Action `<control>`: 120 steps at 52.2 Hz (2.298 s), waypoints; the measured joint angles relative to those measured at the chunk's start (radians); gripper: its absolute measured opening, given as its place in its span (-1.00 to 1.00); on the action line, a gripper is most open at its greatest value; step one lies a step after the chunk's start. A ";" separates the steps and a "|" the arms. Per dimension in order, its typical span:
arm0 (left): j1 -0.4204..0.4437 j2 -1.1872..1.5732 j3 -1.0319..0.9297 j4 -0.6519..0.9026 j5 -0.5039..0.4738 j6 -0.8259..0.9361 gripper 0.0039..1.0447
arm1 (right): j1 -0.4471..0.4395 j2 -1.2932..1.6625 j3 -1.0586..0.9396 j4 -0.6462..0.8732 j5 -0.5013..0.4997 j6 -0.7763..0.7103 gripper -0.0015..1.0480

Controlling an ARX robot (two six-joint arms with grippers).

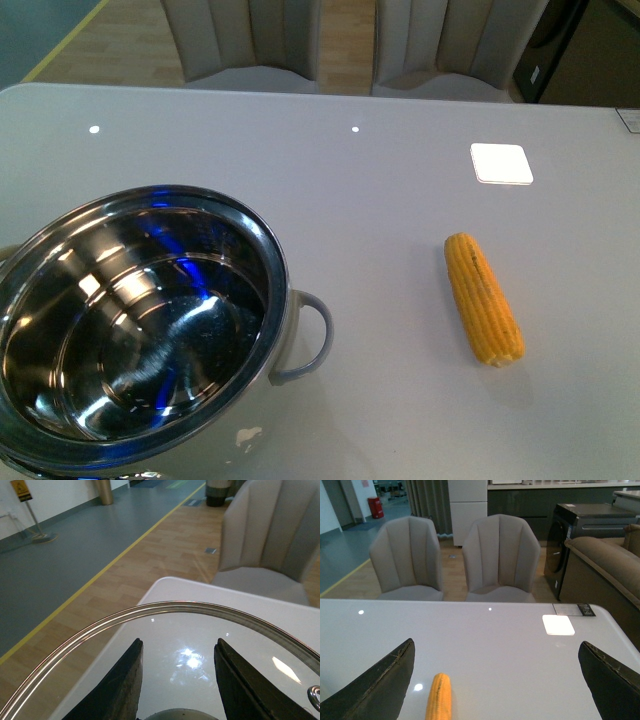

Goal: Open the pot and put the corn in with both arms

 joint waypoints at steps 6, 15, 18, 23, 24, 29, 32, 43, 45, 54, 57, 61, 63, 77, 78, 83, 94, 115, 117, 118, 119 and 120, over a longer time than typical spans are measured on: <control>0.127 0.133 0.032 0.064 0.051 0.025 -0.26 | 0.000 0.000 0.000 0.000 0.000 0.000 0.83; 0.219 0.299 0.116 0.098 0.085 0.038 -0.26 | 0.000 0.000 0.000 0.000 0.000 0.000 0.83; 0.235 0.349 0.146 0.114 0.093 0.038 -0.26 | 0.000 0.000 0.000 0.000 0.000 0.000 0.83; 0.248 0.433 0.192 0.136 0.098 0.038 -0.26 | 0.000 0.000 0.000 0.000 0.000 0.000 0.83; 0.250 0.452 0.201 0.141 0.099 0.038 -0.26 | 0.000 0.000 0.000 0.000 0.000 0.000 0.83; 0.253 0.542 0.241 0.172 0.115 0.041 -0.26 | 0.000 0.000 0.000 0.000 0.000 0.000 0.83; 0.253 0.584 0.256 0.193 0.126 0.049 -0.26 | 0.000 0.000 0.000 0.000 0.000 0.000 0.83; 0.251 0.727 0.297 0.268 0.152 0.064 -0.26 | 0.000 0.000 0.000 0.000 0.000 0.000 0.83; 0.251 0.744 0.298 0.281 0.161 0.064 -0.26 | 0.000 0.000 0.000 0.000 0.000 0.000 0.83; 0.251 0.831 0.316 0.319 0.214 0.065 -0.26 | 0.000 0.000 0.000 0.000 0.000 0.000 0.83; 0.251 0.850 0.325 0.322 0.220 0.065 -0.26 | 0.000 0.000 0.000 0.000 0.000 0.000 0.83; 0.251 0.876 0.338 0.324 0.226 0.065 -0.26 | 0.000 0.000 0.000 0.000 0.000 0.000 0.83; 0.251 0.891 0.347 0.324 0.226 0.065 -0.26 | 0.000 0.000 0.000 0.000 0.000 0.000 0.83; 0.248 0.953 0.384 0.367 0.227 0.097 -0.26 | 0.000 0.000 0.000 0.000 0.000 0.000 0.83; 0.248 0.957 0.385 0.369 0.227 0.099 -0.26 | 0.000 0.000 0.000 0.000 0.000 0.000 0.83; 0.247 0.972 0.385 0.370 0.227 0.102 -0.26 | 0.000 0.000 0.000 0.000 0.000 0.000 0.83; 0.247 0.982 0.385 0.372 0.227 0.096 -0.26 | 0.000 0.000 0.000 0.000 0.000 0.000 0.83; 0.247 0.983 0.385 0.375 0.223 0.096 0.28 | 0.000 0.000 0.000 0.000 0.000 0.000 0.83; 0.246 0.978 0.384 0.375 0.216 0.099 0.44 | 0.000 0.000 0.000 0.000 0.000 0.000 0.83; 0.246 0.975 0.383 0.375 0.210 0.101 0.47 | 0.000 0.000 0.000 0.000 0.000 0.000 0.83; 0.246 0.966 0.379 0.372 0.203 0.101 0.54 | 0.000 0.000 0.000 0.000 0.000 0.000 0.83; 0.246 0.961 0.377 0.371 0.201 0.101 0.58 | 0.000 0.000 0.000 0.000 0.000 0.000 0.83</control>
